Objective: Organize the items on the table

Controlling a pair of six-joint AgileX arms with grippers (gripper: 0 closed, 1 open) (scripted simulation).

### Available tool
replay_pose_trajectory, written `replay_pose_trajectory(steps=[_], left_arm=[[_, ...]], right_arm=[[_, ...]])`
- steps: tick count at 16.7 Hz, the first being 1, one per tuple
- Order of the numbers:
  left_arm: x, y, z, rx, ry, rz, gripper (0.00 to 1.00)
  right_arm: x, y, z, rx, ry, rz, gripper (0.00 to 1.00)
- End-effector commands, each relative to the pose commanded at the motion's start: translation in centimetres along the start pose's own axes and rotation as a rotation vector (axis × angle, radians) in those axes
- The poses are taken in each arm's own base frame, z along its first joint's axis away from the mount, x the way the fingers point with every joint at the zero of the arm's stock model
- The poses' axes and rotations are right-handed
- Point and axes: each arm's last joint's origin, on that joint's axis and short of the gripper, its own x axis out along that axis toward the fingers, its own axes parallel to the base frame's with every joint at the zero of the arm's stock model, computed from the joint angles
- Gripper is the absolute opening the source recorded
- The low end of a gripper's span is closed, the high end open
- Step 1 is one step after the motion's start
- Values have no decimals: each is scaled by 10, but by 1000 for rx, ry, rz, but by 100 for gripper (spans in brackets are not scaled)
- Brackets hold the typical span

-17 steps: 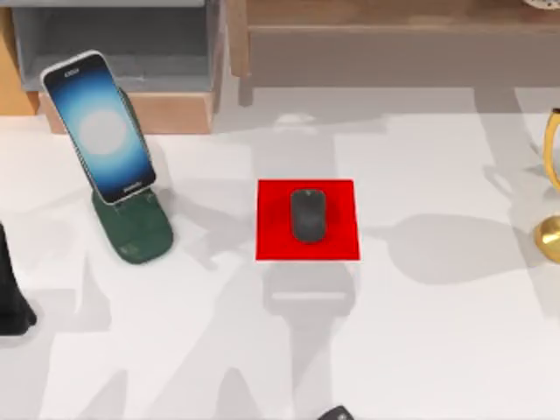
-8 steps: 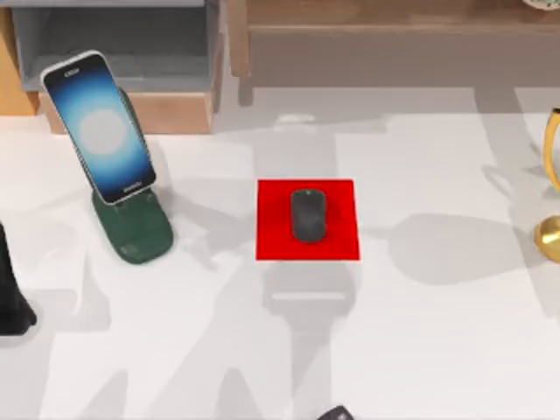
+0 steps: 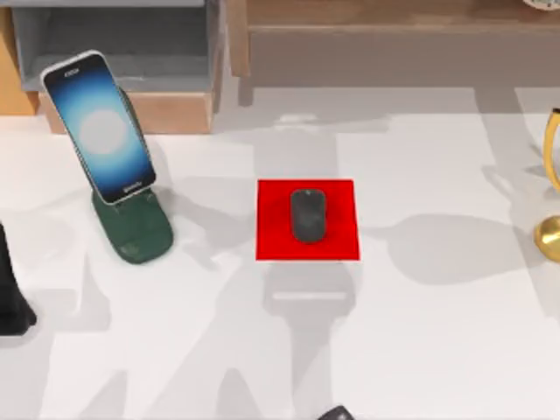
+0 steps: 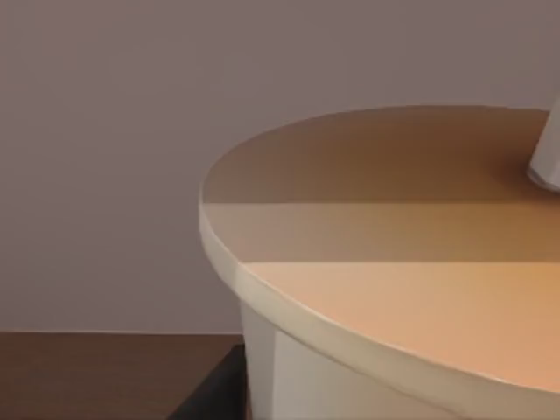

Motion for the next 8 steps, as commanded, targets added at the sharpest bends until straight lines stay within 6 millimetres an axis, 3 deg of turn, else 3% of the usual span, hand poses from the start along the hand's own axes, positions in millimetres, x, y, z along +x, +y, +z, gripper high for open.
replay_pose_trajectory(steps=[8], left_arm=[[0, 0, 0, 0, 0, 0, 100]], right_arm=[[0, 0, 0, 0, 0, 0, 75]])
